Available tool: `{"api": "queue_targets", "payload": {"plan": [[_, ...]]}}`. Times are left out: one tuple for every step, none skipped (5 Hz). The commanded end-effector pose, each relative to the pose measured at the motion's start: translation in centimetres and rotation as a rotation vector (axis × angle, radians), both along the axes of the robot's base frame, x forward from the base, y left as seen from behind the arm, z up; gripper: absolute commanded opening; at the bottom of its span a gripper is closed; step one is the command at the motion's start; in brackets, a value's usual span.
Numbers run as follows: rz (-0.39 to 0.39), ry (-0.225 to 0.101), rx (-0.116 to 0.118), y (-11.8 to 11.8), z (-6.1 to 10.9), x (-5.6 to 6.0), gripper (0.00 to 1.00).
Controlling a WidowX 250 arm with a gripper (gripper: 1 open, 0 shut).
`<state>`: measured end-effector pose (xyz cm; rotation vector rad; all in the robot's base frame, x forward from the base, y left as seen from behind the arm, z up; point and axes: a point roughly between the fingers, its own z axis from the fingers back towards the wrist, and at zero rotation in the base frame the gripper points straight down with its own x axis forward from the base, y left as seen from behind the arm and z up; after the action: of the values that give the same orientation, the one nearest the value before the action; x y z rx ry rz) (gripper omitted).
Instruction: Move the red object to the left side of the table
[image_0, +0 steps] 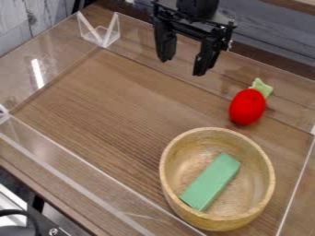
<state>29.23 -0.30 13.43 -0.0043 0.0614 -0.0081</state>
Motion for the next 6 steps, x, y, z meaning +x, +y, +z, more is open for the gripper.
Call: {"api": "queue_targets", "payload": {"plan": [[-0.065, 0.007, -0.002, -1.1, -0.7, 0.3, 1.0], [-0.172, 0.015, -0.015, -2.8, -1.9, 0.3, 1.0], [-0.273, 0.01, -0.021, -4.6, -2.9, 1.0, 1.0], [-0.381, -0.007, -0.023, -6.1, -3.8, 2.0, 1.0], [-0.439, -0.026, -0.016, -7.5, -4.5, 3.0, 1.0], [-0.465, -0.037, -0.01, -8.7, -5.4, 4.0, 1.0]]}}
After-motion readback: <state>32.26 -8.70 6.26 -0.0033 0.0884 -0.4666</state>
